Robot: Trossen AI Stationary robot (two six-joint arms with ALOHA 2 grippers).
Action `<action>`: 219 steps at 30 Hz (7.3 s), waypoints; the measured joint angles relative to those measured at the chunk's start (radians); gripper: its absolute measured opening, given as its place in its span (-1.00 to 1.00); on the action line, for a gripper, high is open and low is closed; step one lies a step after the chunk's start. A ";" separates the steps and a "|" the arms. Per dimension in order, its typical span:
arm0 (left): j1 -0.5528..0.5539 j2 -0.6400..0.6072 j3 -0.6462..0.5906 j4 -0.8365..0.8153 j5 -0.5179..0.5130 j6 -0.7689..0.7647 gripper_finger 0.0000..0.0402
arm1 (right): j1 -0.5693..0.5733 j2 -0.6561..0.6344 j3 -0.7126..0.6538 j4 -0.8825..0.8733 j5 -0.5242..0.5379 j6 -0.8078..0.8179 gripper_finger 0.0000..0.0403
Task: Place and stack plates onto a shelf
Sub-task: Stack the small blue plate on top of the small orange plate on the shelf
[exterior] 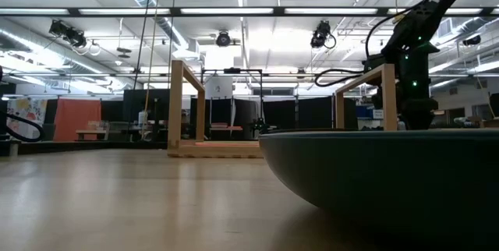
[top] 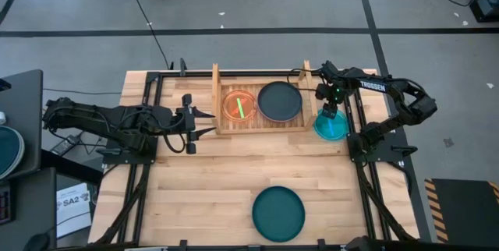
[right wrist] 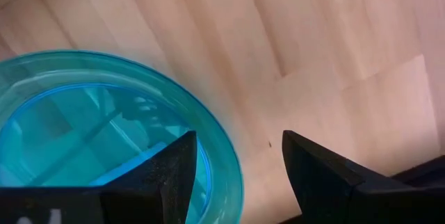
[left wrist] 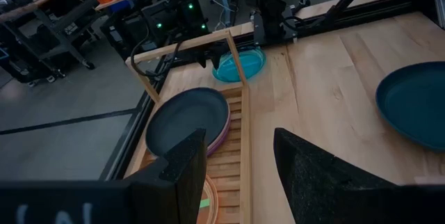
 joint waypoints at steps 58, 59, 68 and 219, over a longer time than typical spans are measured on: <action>0.000 0.000 0.000 0.000 0.000 -0.008 -0.13 | 0.009 0.000 -0.051 0.094 -0.056 -0.087 0.08; 0.000 0.000 0.000 0.000 0.000 -0.007 -0.13 | 0.009 0.000 -0.051 0.092 -0.056 -0.092 0.08; 0.000 0.000 0.000 0.000 0.000 -0.008 -0.13 | 0.009 0.000 -0.051 0.091 -0.058 -0.094 0.08; 0.000 0.000 0.000 0.000 0.000 -0.008 -0.13 | 0.314 0.000 0.991 0.126 0.219 0.135 -1.00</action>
